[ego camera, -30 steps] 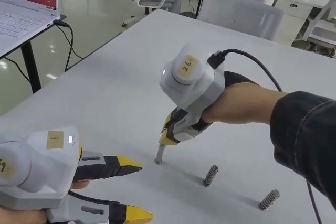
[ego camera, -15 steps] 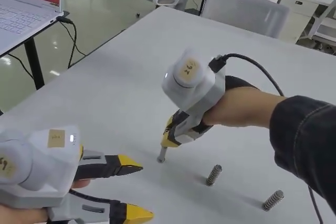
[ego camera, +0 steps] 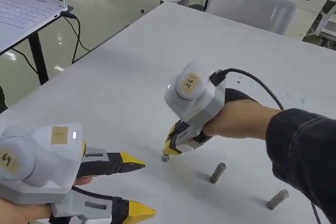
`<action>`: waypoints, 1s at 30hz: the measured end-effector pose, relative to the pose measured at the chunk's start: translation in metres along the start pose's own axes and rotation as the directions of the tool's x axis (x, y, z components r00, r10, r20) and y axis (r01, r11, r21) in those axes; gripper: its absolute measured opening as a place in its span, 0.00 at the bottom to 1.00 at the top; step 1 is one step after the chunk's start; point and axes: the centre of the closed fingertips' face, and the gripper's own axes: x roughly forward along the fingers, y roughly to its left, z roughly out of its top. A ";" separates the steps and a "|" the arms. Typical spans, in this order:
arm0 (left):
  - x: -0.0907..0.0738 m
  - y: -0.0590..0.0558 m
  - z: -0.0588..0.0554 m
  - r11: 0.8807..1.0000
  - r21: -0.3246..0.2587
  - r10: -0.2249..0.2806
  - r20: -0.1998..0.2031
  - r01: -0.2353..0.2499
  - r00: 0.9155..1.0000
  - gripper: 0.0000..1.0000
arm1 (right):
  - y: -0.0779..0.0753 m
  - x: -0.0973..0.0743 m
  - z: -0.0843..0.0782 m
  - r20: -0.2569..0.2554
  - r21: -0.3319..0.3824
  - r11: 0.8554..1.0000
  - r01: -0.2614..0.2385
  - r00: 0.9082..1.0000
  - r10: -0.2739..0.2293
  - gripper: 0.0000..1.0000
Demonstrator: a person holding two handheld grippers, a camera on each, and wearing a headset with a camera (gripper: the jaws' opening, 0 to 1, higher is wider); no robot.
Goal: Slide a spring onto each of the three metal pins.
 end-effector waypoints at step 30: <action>0.003 0.002 -0.002 1.000 0.000 0.003 -0.011 -0.003 1.000 0.46 | 0.004 0.007 -0.015 -0.016 0.014 1.000 0.000 1.000 0.001 0.22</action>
